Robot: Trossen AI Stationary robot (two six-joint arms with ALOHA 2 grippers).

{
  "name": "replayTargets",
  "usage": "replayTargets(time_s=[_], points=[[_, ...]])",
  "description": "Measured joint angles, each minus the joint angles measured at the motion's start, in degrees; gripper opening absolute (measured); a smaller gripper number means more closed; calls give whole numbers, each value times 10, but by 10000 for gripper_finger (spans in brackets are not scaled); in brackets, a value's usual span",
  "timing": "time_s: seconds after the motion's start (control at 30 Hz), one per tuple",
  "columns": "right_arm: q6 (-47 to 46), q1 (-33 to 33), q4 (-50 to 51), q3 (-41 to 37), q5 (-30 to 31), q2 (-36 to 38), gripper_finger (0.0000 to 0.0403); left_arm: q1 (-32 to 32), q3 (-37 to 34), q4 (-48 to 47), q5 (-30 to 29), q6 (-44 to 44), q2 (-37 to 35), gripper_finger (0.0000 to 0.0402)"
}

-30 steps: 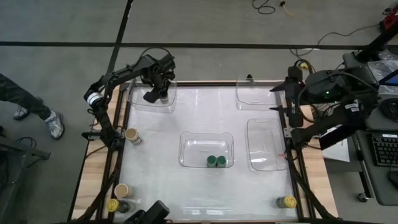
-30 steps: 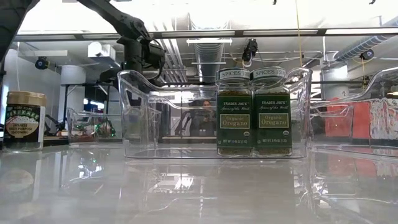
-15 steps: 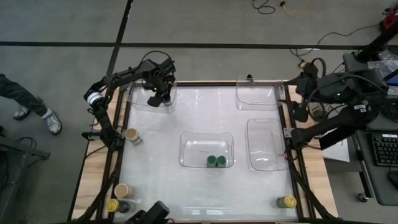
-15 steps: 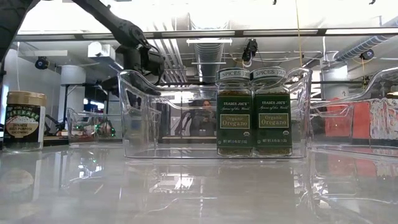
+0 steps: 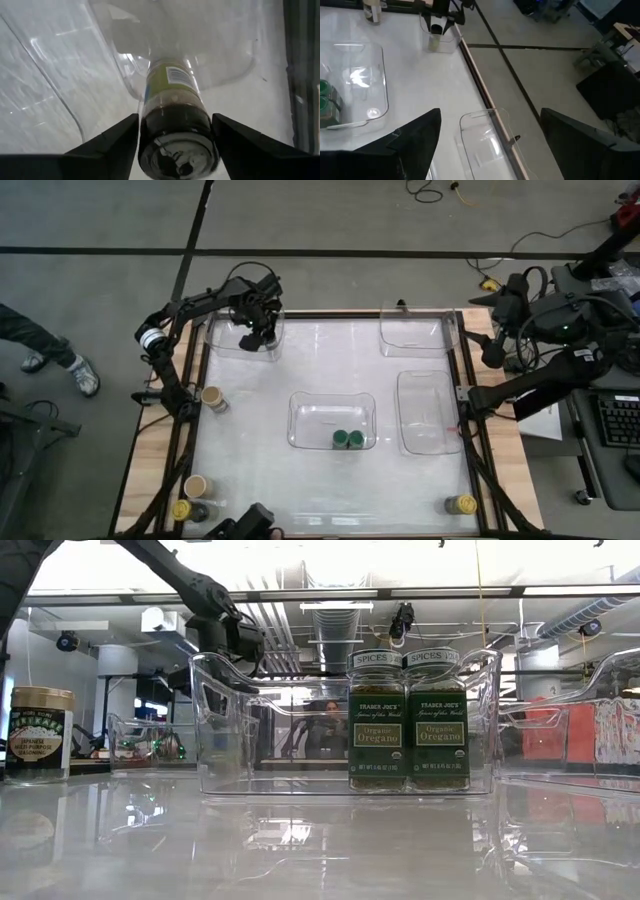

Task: Sort spices by type
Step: Put the top black seasoning bottle into the top left transparent bin

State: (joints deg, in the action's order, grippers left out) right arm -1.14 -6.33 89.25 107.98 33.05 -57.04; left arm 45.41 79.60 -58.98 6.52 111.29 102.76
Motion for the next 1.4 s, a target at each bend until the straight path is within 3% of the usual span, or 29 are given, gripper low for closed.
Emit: replayTargets(time_s=[0.67, 1.03, 1.2, 1.4], points=[[-2, 0, 5, -11, 0, 27, 341, -9, 38, -46, 19, -16, -8, 257], [17, 0, -20, -33, 0, 42, 344, -13, 39, -61, 11, -26, -51, 257], [37, 0, -44, -33, 0, 37, 345, -5, 39, -12, -41, -104, -62, 257], [33, 0, -59, -33, -2, 18, 345, 23, 39, 38, -46, -226, -63, 256]])
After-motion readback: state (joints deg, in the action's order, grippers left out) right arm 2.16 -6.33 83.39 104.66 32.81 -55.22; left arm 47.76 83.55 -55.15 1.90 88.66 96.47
